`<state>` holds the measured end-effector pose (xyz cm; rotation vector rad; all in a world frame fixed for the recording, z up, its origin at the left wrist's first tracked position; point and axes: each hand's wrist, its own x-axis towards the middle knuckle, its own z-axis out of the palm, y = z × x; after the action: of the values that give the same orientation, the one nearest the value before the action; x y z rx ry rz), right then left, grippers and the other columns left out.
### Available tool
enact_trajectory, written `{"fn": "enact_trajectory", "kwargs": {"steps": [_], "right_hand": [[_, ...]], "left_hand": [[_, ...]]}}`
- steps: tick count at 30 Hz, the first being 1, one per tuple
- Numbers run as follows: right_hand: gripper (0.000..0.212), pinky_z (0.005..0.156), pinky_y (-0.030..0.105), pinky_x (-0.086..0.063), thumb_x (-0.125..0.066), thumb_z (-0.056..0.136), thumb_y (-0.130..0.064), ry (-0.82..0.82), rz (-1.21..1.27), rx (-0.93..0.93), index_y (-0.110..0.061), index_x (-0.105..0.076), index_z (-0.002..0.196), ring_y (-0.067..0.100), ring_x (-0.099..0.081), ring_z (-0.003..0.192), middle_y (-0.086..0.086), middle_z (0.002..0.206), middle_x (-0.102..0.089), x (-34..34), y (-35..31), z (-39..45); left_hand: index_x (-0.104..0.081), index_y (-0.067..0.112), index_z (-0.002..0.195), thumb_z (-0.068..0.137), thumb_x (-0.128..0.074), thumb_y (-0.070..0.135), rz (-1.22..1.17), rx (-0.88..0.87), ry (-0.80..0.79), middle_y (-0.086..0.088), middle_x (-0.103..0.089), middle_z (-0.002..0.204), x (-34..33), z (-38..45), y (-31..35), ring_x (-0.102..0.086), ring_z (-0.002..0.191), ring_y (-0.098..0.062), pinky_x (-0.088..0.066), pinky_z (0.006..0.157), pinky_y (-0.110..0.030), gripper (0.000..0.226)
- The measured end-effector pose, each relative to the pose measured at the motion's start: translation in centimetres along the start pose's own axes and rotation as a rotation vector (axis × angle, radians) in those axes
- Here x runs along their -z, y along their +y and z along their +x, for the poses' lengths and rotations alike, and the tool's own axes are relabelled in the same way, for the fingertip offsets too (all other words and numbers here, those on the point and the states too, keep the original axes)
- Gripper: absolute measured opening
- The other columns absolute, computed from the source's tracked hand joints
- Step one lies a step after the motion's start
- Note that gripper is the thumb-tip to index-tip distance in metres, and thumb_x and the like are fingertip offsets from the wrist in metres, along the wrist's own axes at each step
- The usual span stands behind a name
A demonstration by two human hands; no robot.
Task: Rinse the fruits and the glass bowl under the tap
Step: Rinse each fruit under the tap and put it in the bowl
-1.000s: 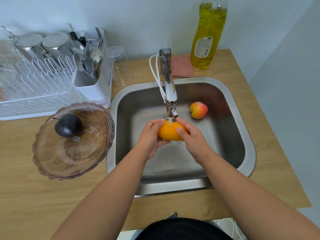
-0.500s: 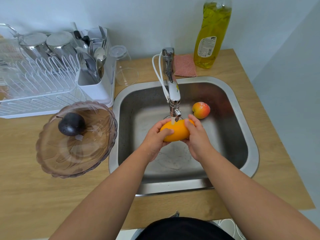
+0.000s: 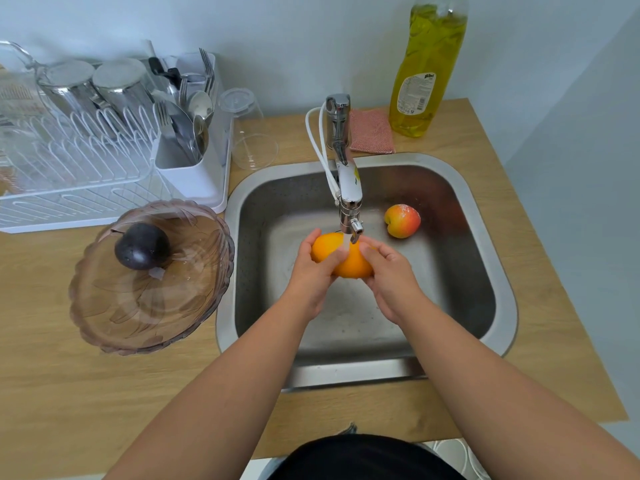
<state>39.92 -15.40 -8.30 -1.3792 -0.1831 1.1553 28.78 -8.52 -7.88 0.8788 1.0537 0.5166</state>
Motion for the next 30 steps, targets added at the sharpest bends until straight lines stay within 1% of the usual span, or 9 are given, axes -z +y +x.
{"fn": "enact_trajectory", "kwargs": {"steps": [3, 6, 9, 12, 15, 20, 24, 26, 30], "right_hand": [[0.028, 0.084, 0.045, -0.058, -0.061, 0.093, -0.036, 0.065, -0.088, -0.147, -0.017, -0.058, 0.114, 0.028, -0.064, 0.105, 0.013, 0.124, -0.061, 0.2, -0.7, 0.3], [0.042, 0.073, 0.045, -0.06, -0.054, 0.096, -0.043, -0.047, -0.073, -0.294, -0.018, -0.048, 0.129, 0.037, -0.064, 0.108, 0.017, 0.125, -0.058, 0.4, -0.9, 0.1], [0.037, 0.083, 0.043, -0.057, -0.048, 0.101, -0.032, -0.169, -0.046, -0.243, -0.022, -0.044, 0.137, 0.032, -0.061, 0.112, 0.012, 0.134, -0.054, 0.2, -0.5, -0.5], [0.059, 0.103, 0.041, -0.047, -0.053, 0.096, -0.009, -0.276, 0.018, -0.155, -0.022, -0.033, 0.15, 0.024, -0.05, 0.128, 0.005, 0.148, -0.044, 0.2, 0.9, -0.4], [0.073, 0.11, 0.044, -0.041, -0.064, 0.085, -0.015, -0.323, -0.08, -0.094, -0.028, -0.034, 0.15, 0.022, -0.048, 0.132, 0.001, 0.148, -0.045, 0.2, 1.2, -0.2], [0.017, 0.081, 0.043, -0.056, -0.063, 0.092, -0.036, -0.001, -0.153, 0.002, -0.034, -0.056, 0.107, 0.023, -0.064, 0.101, 0.006, 0.118, -0.062, -0.9, -0.1, 0.1], [0.047, 0.091, 0.051, -0.054, -0.052, 0.086, -0.062, 0.089, -0.211, -0.162, -0.026, -0.057, 0.116, 0.027, -0.066, 0.102, 0.008, 0.114, -0.066, -1.6, -0.9, 0.8], [0.044, 0.095, 0.051, -0.052, -0.049, 0.091, -0.057, 0.042, -0.203, -0.142, -0.024, -0.056, 0.119, 0.027, -0.064, 0.107, 0.009, 0.12, -0.065, -1.6, -0.7, 0.6], [0.033, 0.101, 0.04, -0.048, -0.05, 0.1, -0.019, -0.18, -0.107, 0.0, -0.024, -0.052, 0.132, 0.023, -0.057, 0.12, 0.007, 0.134, -0.058, -1.3, 0.0, -0.4]], "left_hand": [[-0.049, 0.045, 0.132, 0.089, -0.074, 0.018, 0.108, -0.102, -0.104, 0.001, -0.045, 0.137, 0.3, -0.2, -0.3, -0.054, 0.12, -0.023, -0.055, 0.096, -0.039, 0.056], [-0.054, 0.046, 0.124, 0.094, -0.068, 0.019, 0.074, -0.105, -0.119, 0.0, -0.047, 0.138, 0.3, -0.4, 0.0, -0.056, 0.121, -0.024, -0.058, 0.091, -0.038, 0.042], [-0.059, 0.036, 0.122, 0.099, -0.06, 0.024, 0.051, -0.09, 0.007, -0.007, -0.054, 0.137, 0.1, 0.2, 0.0, -0.058, 0.12, -0.033, -0.057, 0.095, -0.051, 0.026], [-0.057, 0.032, 0.126, 0.103, -0.051, 0.032, 0.043, -0.053, 0.106, -0.007, -0.061, 0.131, -0.5, 0.6, 0.6, -0.061, 0.119, -0.033, -0.057, 0.091, -0.051, 0.024], [-0.053, 0.036, 0.129, 0.105, -0.045, 0.038, 0.073, -0.015, 0.107, -0.005, -0.059, 0.132, -0.8, 0.8, 1.1, -0.061, 0.117, -0.03, -0.058, 0.09, -0.051, 0.025], [-0.052, 0.039, 0.124, 0.105, -0.046, 0.034, 0.106, -0.056, -0.025, -0.009, -0.06, 0.133, -0.7, 0.2, 1.1, -0.063, 0.115, -0.03, -0.057, 0.095, -0.047, 0.02], [-0.05, 0.042, 0.118, 0.107, -0.044, 0.031, 0.164, -0.119, -0.12, -0.01, -0.061, 0.131, -0.9, -0.2, 0.7, -0.06, 0.106, -0.02, -0.054, 0.096, -0.039, 0.017], [-0.05, 0.042, 0.118, 0.107, -0.042, 0.032, 0.165, -0.116, -0.079, -0.011, -0.06, 0.132, -1.0, -0.1, 0.6, -0.059, 0.109, -0.022, -0.052, 0.099, -0.043, 0.017], [-0.05, 0.038, 0.123, 0.107, -0.038, 0.04, 0.068, -0.051, 0.097, -0.009, -0.056, 0.132, -0.8, 0.6, 1.5, -0.058, 0.116, -0.03, -0.053, 0.099, -0.052, 0.021]]}}
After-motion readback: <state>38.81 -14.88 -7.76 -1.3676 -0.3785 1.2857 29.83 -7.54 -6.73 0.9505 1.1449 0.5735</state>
